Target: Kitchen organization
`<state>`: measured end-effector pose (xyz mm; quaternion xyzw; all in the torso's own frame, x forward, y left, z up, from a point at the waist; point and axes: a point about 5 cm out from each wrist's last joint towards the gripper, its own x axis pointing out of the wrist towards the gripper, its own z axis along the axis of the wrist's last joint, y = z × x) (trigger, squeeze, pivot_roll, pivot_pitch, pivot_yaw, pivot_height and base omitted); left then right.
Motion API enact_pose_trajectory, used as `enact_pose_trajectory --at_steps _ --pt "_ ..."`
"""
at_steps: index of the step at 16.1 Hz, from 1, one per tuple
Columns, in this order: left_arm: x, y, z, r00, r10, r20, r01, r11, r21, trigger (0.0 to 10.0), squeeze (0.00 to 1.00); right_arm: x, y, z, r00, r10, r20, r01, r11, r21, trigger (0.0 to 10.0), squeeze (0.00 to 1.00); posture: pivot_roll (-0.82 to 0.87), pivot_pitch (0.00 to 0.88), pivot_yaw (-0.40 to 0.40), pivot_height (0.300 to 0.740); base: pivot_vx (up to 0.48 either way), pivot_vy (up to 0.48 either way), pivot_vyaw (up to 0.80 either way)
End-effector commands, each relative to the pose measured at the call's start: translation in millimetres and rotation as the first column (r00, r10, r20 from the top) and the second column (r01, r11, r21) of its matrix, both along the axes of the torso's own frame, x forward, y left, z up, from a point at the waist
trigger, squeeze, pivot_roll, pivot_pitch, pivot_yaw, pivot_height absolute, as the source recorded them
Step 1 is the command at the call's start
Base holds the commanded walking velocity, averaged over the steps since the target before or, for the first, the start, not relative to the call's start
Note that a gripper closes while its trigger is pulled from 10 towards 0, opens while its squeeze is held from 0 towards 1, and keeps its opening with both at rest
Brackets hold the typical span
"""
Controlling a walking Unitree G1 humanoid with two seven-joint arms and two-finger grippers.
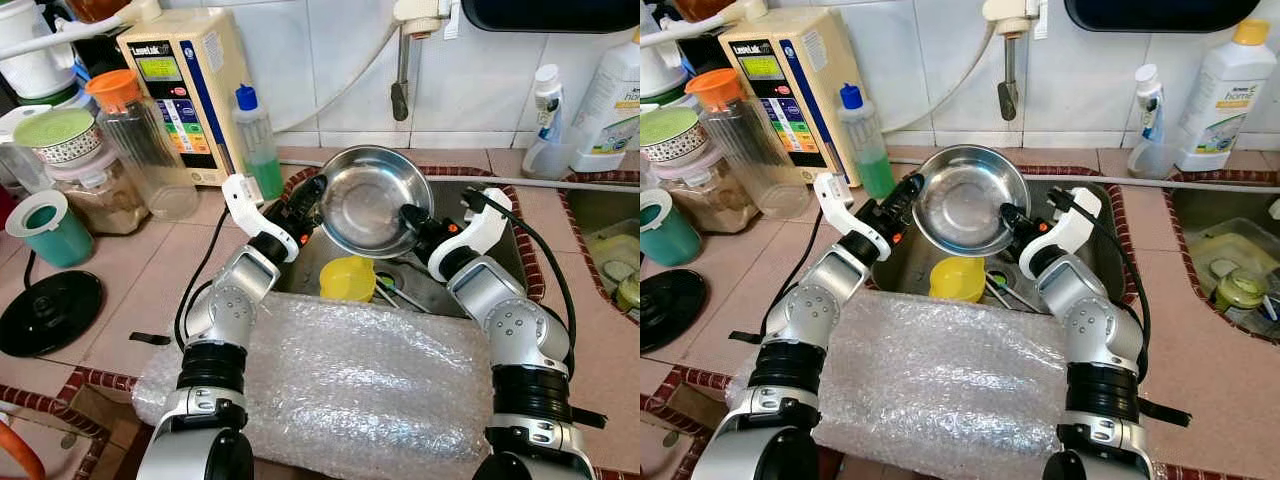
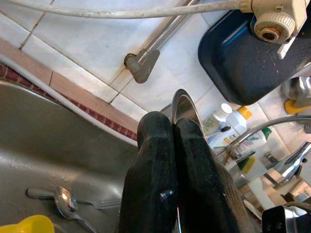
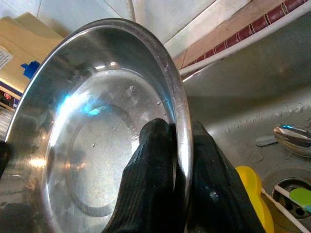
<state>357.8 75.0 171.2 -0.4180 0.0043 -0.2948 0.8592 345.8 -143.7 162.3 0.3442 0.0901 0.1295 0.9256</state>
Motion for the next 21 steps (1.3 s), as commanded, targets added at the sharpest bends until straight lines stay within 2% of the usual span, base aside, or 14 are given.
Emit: enact_pose_trajectory --at_steps 1,4,5,6,7,12,15,20,21 --pt "-1.6 -4.2 9 0.999 -0.020 0.037 0.020 1.000 -0.004 0.0 0.00 1.0 11.1 -4 0.998 0.044 -0.033 -0.044 0.999 0.003 0.0 0.00 -0.14 0.000 0.136 0.740 0.000 0.000 0.00" --pt "-2.1 -4.3 8 0.999 -0.026 0.035 0.026 1.000 -0.002 0.0 0.00 4.1 5.3 -3 0.999 -0.002 -0.045 0.003 1.000 0.010 0.0 0.00 -0.14 0.000 0.136 0.740 0.000 0.000 0.00" --pt "-2.1 -4.0 6 0.999 -0.026 0.030 0.026 1.000 0.008 0.0 0.82 4.9 3.1 -3 0.999 -0.020 -0.046 0.021 1.000 0.016 0.0 0.00 -0.14 0.000 0.137 0.740 0.000 0.000 0.00" --pt "-2.6 -5.2 5 0.999 -0.036 0.028 0.035 0.999 0.033 3.7 1.00 5.3 1.9 -3 0.998 -0.030 -0.047 0.031 0.999 0.019 0.0 0.00 -0.14 0.000 0.138 0.740 0.000 0.000 0.00" --pt "-2.8 -5.8 5 0.999 -0.035 0.030 0.034 0.999 0.042 9.8 1.00 5.3 1.6 -3 0.998 -0.032 -0.048 0.033 0.999 0.019 0.0 0.00 -0.14 0.000 0.138 0.740 0.000 0.000 0.00" --pt "-4.5 -6.8 1 0.999 -0.035 0.029 0.033 0.996 0.084 10.0 1.00 8.8 -2.3 2 0.994 -0.094 -0.048 0.094 0.996 0.000 0.0 0.00 -0.14 0.000 0.142 0.740 0.000 0.000 0.00" --pt "-7.3 -3.9 -9 0.999 -0.026 0.019 0.022 0.986 0.165 10.0 1.00 12.8 -8.7 8 0.982 -0.184 -0.035 0.182 0.982 -0.044 0.0 0.00 -0.14 0.000 0.147 0.740 0.000 0.000 0.00" --pt "-17.6 -0.6 -25 0.999 -0.034 -0.007 0.035 0.963 0.268 10.0 1.00 18.3 -22.2 -5 0.948 -0.299 -0.108 0.294 0.954 -0.061 0.0 0.00 -0.12 0.000 0.154 0.740 0.000 0.000 0.00" --pt "-20.5 0.5 -30 0.999 -0.032 -0.016 0.035 0.954 0.296 10.0 1.00 20.2 -28.1 -7 0.933 -0.343 -0.111 0.336 0.938 -0.078 0.0 0.00 -0.12 0.000 0.159 0.740 0.000 0.000 0.00"
